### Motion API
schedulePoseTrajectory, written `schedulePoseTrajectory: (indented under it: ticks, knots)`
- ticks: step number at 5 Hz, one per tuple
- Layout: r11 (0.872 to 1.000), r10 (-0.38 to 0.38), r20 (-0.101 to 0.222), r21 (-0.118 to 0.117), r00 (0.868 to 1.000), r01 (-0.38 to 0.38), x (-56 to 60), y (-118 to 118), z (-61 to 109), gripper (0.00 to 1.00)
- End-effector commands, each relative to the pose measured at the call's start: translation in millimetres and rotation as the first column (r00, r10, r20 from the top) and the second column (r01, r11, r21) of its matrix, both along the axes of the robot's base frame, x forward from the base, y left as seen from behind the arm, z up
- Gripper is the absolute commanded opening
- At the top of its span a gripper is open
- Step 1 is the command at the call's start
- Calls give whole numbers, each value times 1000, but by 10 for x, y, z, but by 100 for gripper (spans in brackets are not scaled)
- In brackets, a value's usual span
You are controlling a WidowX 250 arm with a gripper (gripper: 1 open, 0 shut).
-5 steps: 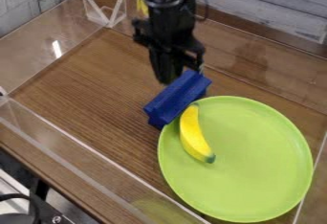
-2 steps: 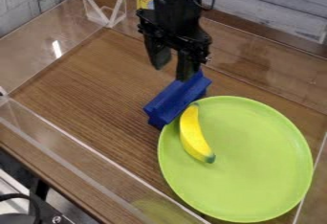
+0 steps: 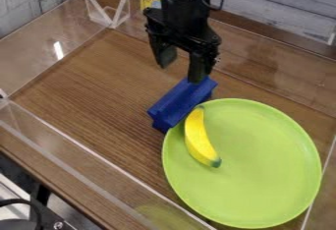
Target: Put the blue object in the green plate
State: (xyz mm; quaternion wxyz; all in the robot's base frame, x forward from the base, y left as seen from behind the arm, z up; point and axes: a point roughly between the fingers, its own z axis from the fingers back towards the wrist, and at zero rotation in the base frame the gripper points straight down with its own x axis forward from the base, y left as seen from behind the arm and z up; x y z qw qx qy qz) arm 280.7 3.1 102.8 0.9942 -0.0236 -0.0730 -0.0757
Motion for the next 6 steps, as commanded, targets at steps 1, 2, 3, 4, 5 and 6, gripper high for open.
schedulePoseTrajectory:
  ticks: [1, 2, 3, 4, 5, 6]
  knots:
    - [1000, 1, 37, -3, 999, 0, 35, -24, 38, 100]
    - [1000, -1, 38, -6, 999, 1, 37, -37, -13, 100]
    - [1000, -3, 39, -8, 999, 3, 32, -47, -58, 100]
    - [1000, -4, 39, -11, 999, 5, 23, -53, -107, 100]
    - [1000, -5, 38, -13, 999, 5, 14, -52, -164, 100]
    - [1000, 0, 28, -16, 1000, 0, 0, -68, -223, 100]
